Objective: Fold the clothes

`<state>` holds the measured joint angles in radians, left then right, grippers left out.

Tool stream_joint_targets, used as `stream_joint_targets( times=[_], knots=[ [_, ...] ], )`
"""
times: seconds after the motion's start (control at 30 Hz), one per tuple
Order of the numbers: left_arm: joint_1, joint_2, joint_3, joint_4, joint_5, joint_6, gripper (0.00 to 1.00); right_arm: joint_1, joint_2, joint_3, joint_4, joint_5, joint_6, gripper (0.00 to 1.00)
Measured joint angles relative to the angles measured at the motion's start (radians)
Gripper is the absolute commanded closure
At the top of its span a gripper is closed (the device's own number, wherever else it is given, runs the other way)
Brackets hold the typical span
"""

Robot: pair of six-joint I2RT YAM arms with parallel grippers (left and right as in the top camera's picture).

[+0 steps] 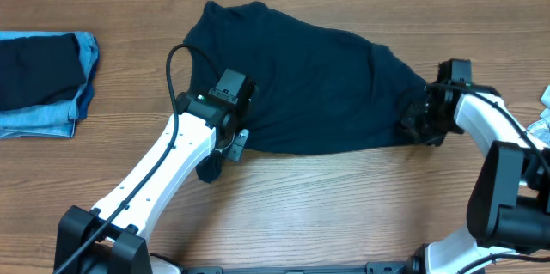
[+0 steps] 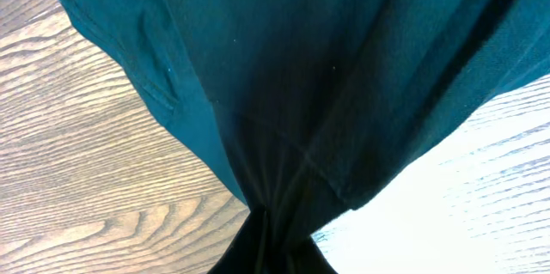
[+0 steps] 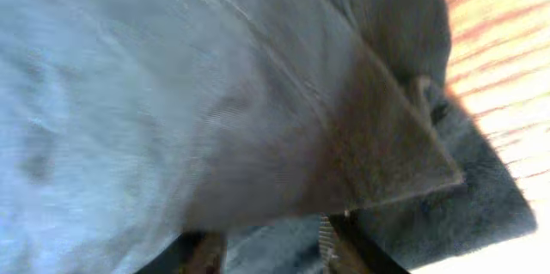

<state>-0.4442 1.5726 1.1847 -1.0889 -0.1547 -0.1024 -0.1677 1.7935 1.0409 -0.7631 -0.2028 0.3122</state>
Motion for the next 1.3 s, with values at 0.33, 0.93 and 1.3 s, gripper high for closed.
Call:
stream_joint_targets(
  times=[0.33, 0.93, 1.3],
  knots=[
    [0.000, 0.000, 0.000, -0.006, 0.000, 0.000, 0.92, -0.001, -0.024, -0.056, 0.088, -0.006, 0.035, 0.66],
    [0.000, 0.000, 0.000, -0.011, 0.000, 0.000, 0.93, -0.001, -0.020, -0.067, 0.114, 0.026, 0.066, 0.96],
    [0.000, 0.000, 0.000, -0.023, 0.000, 0.000, 0.94, -0.002, -0.107, -0.040, -0.046, 0.053, 0.073, 0.96]
  ],
)
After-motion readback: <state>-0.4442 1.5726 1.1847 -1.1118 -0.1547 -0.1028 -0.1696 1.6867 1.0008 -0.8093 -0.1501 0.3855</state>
